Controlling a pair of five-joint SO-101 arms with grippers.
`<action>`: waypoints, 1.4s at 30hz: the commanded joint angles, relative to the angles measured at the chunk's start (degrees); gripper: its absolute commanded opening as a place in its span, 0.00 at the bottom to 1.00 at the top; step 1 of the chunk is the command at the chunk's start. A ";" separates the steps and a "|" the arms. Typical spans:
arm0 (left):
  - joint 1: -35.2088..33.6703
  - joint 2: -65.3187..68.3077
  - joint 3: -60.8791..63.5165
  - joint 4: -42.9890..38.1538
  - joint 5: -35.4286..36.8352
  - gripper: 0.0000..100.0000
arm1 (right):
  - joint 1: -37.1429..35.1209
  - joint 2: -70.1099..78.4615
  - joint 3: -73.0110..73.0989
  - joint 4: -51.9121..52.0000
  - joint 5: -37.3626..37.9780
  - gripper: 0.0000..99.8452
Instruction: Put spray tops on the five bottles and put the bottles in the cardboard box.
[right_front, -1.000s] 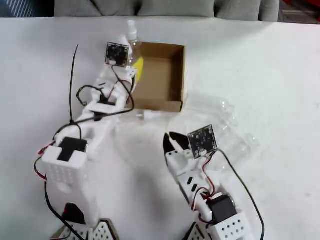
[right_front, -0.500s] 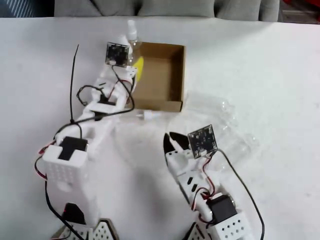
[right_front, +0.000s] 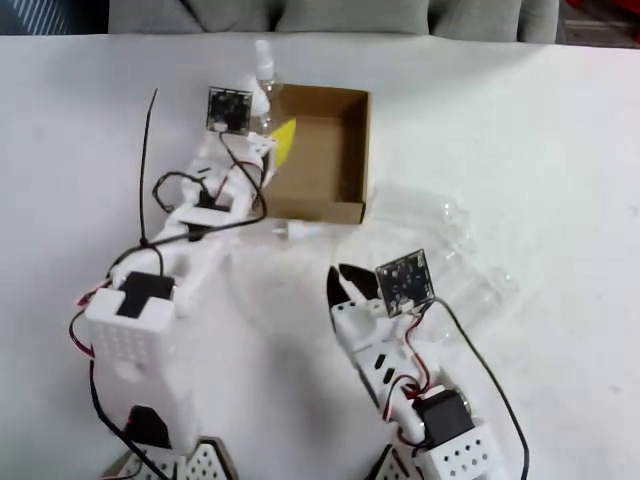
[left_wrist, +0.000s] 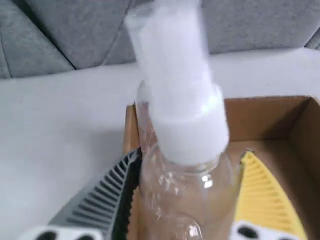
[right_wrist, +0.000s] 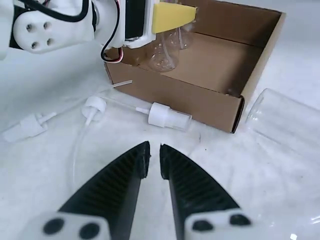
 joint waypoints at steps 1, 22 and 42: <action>-1.10 -1.01 -1.67 -1.05 0.97 0.32 | 0.75 -0.40 0.53 -1.01 0.35 0.02; -2.95 -9.63 0.79 10.29 1.05 0.38 | 0.75 -0.40 0.53 -1.01 0.44 0.02; -3.03 -47.60 23.56 44.31 0.62 0.38 | 0.92 -0.57 0.53 -1.36 0.53 0.02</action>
